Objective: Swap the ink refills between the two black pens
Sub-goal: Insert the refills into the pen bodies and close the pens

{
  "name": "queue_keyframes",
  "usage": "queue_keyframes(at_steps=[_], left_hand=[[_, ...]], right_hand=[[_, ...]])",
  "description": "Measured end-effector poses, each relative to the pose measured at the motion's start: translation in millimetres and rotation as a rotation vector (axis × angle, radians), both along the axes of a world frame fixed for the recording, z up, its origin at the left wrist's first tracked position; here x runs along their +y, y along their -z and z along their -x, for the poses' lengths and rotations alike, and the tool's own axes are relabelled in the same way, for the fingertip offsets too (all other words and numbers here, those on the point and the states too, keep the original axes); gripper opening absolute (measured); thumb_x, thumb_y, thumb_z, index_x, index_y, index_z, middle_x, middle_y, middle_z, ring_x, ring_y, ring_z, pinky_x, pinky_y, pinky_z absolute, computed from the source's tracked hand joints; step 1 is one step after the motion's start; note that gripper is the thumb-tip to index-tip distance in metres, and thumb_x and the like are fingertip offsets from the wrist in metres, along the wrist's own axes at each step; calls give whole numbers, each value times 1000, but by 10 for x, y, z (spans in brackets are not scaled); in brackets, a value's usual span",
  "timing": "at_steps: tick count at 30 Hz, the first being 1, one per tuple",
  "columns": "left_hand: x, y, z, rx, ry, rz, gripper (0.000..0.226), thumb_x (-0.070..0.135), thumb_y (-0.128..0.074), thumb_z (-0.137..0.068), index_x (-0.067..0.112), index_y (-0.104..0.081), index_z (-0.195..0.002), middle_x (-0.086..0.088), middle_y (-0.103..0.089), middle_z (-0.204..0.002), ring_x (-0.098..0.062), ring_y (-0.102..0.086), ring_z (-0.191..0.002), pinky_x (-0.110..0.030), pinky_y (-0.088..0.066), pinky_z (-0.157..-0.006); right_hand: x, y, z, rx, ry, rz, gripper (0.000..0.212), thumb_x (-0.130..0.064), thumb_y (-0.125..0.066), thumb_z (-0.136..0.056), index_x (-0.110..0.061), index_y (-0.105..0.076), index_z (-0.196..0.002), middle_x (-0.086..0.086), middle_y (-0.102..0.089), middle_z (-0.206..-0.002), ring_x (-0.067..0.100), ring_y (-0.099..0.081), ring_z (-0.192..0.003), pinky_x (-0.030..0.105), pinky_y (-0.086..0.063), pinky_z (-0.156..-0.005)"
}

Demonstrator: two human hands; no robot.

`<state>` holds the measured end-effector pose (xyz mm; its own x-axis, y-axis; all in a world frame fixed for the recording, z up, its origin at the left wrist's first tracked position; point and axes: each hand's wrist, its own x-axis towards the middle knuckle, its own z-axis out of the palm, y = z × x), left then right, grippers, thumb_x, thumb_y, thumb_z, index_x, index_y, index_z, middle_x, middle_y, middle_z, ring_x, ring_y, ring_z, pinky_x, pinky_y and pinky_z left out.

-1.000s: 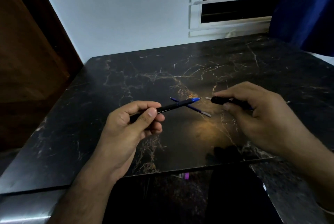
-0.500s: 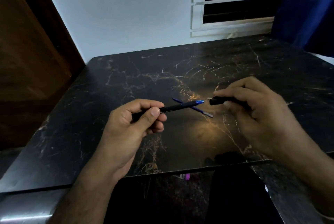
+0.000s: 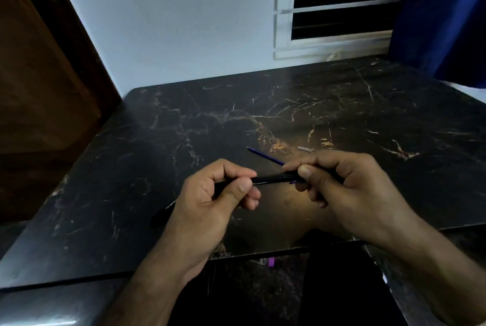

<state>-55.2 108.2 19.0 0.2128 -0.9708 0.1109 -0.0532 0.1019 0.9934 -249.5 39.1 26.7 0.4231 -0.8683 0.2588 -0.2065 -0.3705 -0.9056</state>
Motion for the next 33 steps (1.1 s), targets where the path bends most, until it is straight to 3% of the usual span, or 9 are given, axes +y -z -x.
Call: queue_keyframes(at_steps=[3,6,11,16,18,22,25,28,33], left_hand=[[14,-40,-26,-90,29,-29,14,11,-63,-88,19,-74,-88,-8,-76,-78,-16,-71,-73,-28,-54,-75],[21,-152,-95,-312,86,-93,11,16,-68,-88,26,-71,-92,5,-79,-83,-5,-71,-82,-23,-49,-77],[19,-245,-269,-723,50,-150,4,39,-66,-87,37,-69,-85,9,-69,-70,-1,-59,-59,-21,-45,-59],[43,-217,-292,-973,55,-199,18,51,-59,-85,42,-73,-91,16,-56,-91,-2,-49,-90,-24,-39,-78],[43,-200,-249,-925,50,-196,12,42,-62,-88,40,-73,-92,12,-56,-87,-3,-52,-83,-15,-38,-69],[18,-155,-285,-882,-57,-195,10,31,-70,-86,40,-70,-92,9,-59,-81,-3,-55,-72,-13,-37,-60],[0,-91,-422,-906,-187,-244,14,30,-73,-84,35,-67,-96,12,-57,-86,-1,-54,-75,-12,-36,-61],[-43,5,-504,-926,-256,-278,16,31,-76,-81,30,-70,-96,14,-55,-89,1,-54,-77,-10,-34,-61],[-74,90,-468,-983,-263,-304,15,36,-75,-81,29,-67,-91,16,-52,-85,2,-52,-76,-14,-37,-63]], right_hand=[[-7,13,-3,-32,7,-95,22,-14,-60,-93,-28,-77,-91,1,-70,-70,6,-58,-58,21,-48,-55],[-32,-31,-38,-63,-6,-150,17,-14,-61,-92,-25,-73,-93,0,-70,-71,5,-59,-58,20,-48,-53],[1,-34,-220,-45,7,-177,10,-13,-60,-93,-18,-67,-97,4,-69,-77,2,-60,-60,22,-53,-56],[-21,-8,-332,25,-19,-79,9,-17,-64,-91,-23,-65,-97,-4,-69,-78,1,-63,-64,18,-53,-60],[-24,-23,-374,54,-31,-45,8,-23,-64,-90,-26,-65,-98,-9,-69,-80,3,-65,-67,21,-55,-62],[-214,-56,-225,246,108,47,11,-39,-57,-91,-34,-63,-100,-10,-67,-88,4,-62,-79,23,-50,-65],[-469,-90,82,536,260,81,21,-31,-58,-93,-33,-59,-114,-13,-59,-102,1,-54,-85,20,-42,-69],[-612,-83,268,745,335,116,29,-24,-64,-91,-24,-62,-120,-3,-61,-113,11,-57,-98,28,-46,-85],[-640,-91,340,846,307,7,38,-20,-63,-91,-24,-59,-129,-1,-57,-125,14,-52,-110,34,-43,-96]])
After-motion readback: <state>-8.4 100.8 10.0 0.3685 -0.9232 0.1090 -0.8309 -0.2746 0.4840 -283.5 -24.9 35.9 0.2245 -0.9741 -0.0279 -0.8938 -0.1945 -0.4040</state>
